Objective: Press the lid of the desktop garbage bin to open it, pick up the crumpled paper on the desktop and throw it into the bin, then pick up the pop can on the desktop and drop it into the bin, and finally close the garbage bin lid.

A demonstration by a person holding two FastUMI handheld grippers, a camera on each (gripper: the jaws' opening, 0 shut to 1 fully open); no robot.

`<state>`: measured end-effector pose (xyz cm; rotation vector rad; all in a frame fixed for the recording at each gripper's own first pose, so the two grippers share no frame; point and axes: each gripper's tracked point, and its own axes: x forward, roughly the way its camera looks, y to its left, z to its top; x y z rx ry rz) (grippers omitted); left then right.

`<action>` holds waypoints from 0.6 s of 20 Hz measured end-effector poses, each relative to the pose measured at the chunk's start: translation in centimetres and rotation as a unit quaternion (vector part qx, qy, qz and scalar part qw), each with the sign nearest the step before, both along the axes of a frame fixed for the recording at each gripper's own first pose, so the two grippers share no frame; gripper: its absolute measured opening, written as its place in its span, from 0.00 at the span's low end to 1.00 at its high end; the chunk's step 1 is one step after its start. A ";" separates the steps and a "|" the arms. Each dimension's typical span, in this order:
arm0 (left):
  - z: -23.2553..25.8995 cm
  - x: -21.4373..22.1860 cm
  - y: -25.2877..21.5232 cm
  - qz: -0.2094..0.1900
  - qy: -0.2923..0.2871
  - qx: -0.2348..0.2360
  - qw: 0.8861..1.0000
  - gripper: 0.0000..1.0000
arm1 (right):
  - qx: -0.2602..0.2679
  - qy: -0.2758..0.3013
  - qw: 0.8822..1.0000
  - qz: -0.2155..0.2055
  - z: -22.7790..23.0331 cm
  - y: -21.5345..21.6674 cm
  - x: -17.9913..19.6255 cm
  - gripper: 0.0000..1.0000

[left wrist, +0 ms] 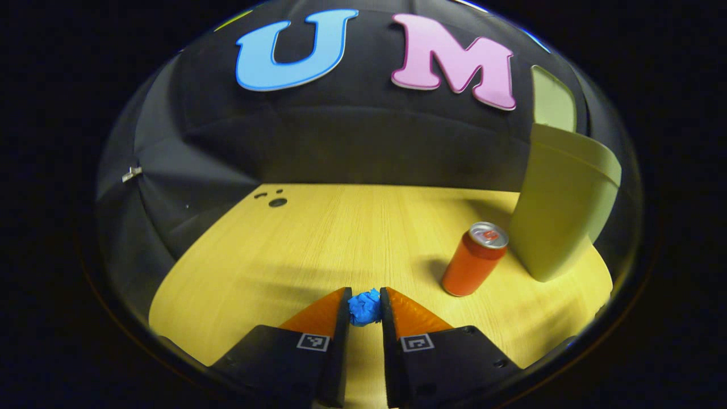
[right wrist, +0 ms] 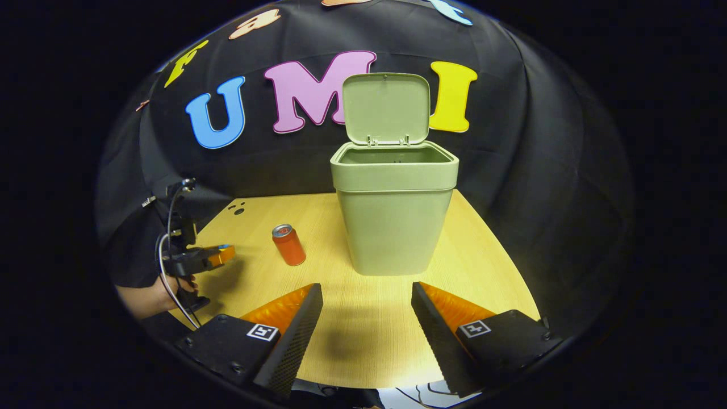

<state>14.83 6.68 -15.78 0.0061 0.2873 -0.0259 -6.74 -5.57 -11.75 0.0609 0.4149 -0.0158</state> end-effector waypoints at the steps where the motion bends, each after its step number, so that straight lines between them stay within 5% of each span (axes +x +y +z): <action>1: 1.1 -0.7 -0.3 -0.008 -0.008 0.003 1.000 0.31 | 0.000 -0.001 1.000 -0.002 -0.1 -0.1 -0.4 0.99; 12: 16.2 -3.2 -10.6 -0.104 -0.095 0.003 0.990 0.29 | 0.046 0.004 0.999 -0.013 -1.9 -3.9 0.3 0.99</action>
